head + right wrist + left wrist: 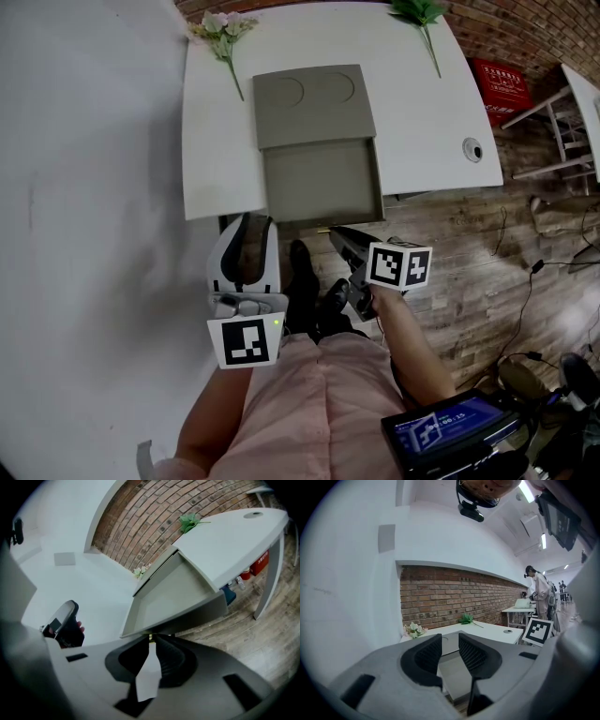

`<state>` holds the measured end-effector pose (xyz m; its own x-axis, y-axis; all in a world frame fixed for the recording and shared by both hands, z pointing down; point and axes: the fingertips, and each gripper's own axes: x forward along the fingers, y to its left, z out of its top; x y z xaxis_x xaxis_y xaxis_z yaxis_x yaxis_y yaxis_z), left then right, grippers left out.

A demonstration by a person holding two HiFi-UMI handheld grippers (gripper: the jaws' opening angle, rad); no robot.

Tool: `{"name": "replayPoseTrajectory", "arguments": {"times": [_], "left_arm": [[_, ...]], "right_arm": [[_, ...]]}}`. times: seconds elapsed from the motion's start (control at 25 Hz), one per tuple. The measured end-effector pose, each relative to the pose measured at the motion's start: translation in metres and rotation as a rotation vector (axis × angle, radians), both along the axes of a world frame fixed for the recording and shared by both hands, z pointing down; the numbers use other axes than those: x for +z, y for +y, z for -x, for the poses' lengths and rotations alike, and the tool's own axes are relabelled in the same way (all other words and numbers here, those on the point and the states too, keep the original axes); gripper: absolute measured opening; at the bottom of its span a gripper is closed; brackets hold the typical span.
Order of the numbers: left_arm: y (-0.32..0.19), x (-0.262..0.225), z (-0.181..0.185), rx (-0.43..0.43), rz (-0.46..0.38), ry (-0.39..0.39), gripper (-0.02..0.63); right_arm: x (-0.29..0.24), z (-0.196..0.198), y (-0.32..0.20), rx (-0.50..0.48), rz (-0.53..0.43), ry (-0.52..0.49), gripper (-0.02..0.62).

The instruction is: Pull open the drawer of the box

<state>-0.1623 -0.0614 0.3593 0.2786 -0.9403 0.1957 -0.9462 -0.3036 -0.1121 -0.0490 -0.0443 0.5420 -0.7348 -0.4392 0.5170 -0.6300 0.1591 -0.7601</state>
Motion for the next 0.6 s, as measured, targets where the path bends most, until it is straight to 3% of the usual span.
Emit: {"name": "replayPoseTrajectory", "arguments": {"times": [0.32,0.52,0.6], "left_arm": [[0.0003,-0.0013,0.0004,0.0,-0.005,0.001,0.115],[-0.0006,-0.001,0.0,-0.002,-0.006,0.003,0.115],[-0.0018,-0.0012,0.0007,-0.005,-0.012,0.007,0.115]], "right_arm": [[-0.0006,0.0016,-0.0009,0.007,-0.002,-0.01,0.075],[-0.0019,0.0037,-0.0026,0.017,-0.002,-0.045,0.209],[-0.0015,0.0011,-0.002,0.02,-0.01,-0.036,0.232]]}}
